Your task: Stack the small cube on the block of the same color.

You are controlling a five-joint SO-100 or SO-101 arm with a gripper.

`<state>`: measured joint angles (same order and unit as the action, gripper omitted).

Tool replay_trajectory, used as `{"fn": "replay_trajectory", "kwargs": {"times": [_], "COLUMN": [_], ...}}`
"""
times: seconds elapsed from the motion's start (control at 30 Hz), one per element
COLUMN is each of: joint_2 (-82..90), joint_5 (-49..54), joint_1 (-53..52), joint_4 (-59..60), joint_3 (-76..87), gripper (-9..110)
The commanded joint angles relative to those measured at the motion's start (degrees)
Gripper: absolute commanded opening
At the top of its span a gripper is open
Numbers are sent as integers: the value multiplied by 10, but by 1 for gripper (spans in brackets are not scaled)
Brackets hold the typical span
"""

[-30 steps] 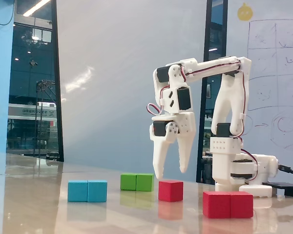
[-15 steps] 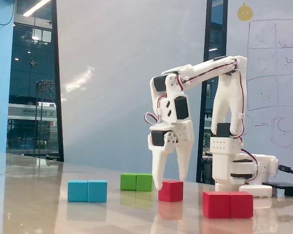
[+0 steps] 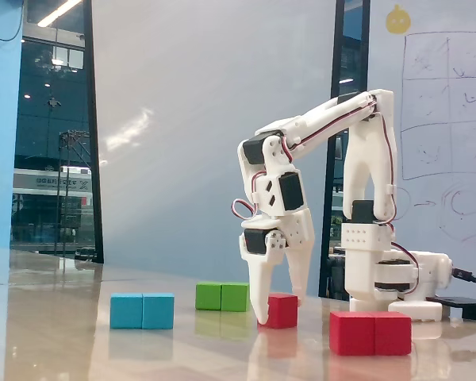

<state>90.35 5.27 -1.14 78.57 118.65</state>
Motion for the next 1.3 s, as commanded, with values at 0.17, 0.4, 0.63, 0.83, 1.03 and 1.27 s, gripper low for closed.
{"fn": "replay_trajectory", "kwargs": {"times": [0.17, 0.4, 0.63, 0.83, 1.03, 1.27], "joint_2": [9, 17, 76, 160, 198, 200], "joint_5": [1, -4, -4, -4, -6, -4], "joint_1": [-2, -2, -3, -3, -3, 5], "joint_4": [-15, -15, -4, 39, 126, 167], "joint_3": [-4, -6, -25, -66, -152, -226], "gripper": [8, 7, 7, 7, 7, 8]}}
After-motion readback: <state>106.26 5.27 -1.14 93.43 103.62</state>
